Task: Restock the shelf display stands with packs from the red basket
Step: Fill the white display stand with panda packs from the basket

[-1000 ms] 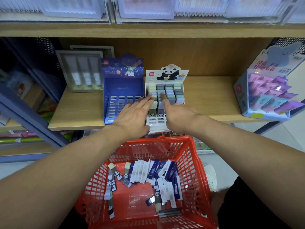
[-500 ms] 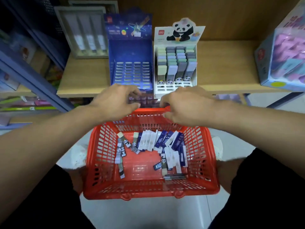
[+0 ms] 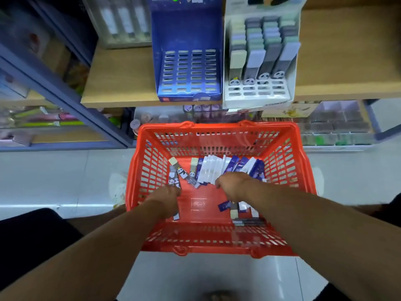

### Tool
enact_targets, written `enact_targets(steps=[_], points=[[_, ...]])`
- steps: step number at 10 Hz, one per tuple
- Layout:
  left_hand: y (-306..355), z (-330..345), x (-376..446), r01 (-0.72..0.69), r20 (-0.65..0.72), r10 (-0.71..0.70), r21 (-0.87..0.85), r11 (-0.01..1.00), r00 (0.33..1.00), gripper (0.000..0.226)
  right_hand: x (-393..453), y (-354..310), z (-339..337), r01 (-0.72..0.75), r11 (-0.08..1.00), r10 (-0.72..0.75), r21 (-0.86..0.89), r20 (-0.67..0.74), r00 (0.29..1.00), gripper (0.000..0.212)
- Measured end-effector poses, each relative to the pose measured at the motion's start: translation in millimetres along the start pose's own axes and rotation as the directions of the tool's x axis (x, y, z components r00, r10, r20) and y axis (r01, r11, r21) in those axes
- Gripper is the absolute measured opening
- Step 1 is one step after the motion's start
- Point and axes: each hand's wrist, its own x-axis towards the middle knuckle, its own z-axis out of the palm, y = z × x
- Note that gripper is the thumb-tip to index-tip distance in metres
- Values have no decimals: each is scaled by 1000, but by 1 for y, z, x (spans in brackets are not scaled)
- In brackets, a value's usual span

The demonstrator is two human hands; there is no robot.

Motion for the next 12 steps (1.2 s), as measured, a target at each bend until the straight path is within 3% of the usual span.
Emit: enact_targets(steps=[1,2,3,4,5,7,9,11,12], points=[[6,34,23,37,67,-35,-32,999,997,42,20,-14,33,-61,995,54,73,92,994,26],[9,54,41,163,120,-152,-89,983,981,39,37,-10,54,-72,994,73,79,-8,997,18],[8,68,51,290,121,-275,-130,948,954,41,45,-3,82,-120,987,128,106,-70,989,25],[9,68,60,376,1,-391,-281,883,920,51,52,7,94,-69,998,69,-7,-21,997,26],[15,54,71,445,-13,-471,-307,841,882,57,55,11,93,-64,997,63,47,9,998,36],[6,38,99,408,-29,-437,-307,860,899,45,56,8,94,51,995,-51,-86,0,999,39],[12,28,108,395,-8,-401,-155,905,916,48,44,3,82,151,931,-141,-331,52,989,27],[7,19,97,347,-35,-347,-18,938,937,32,34,-10,59,163,956,-184,-242,-63,981,25],[12,10,75,287,-145,-275,75,955,951,30,23,-14,32,149,981,-167,-127,-140,976,31]])
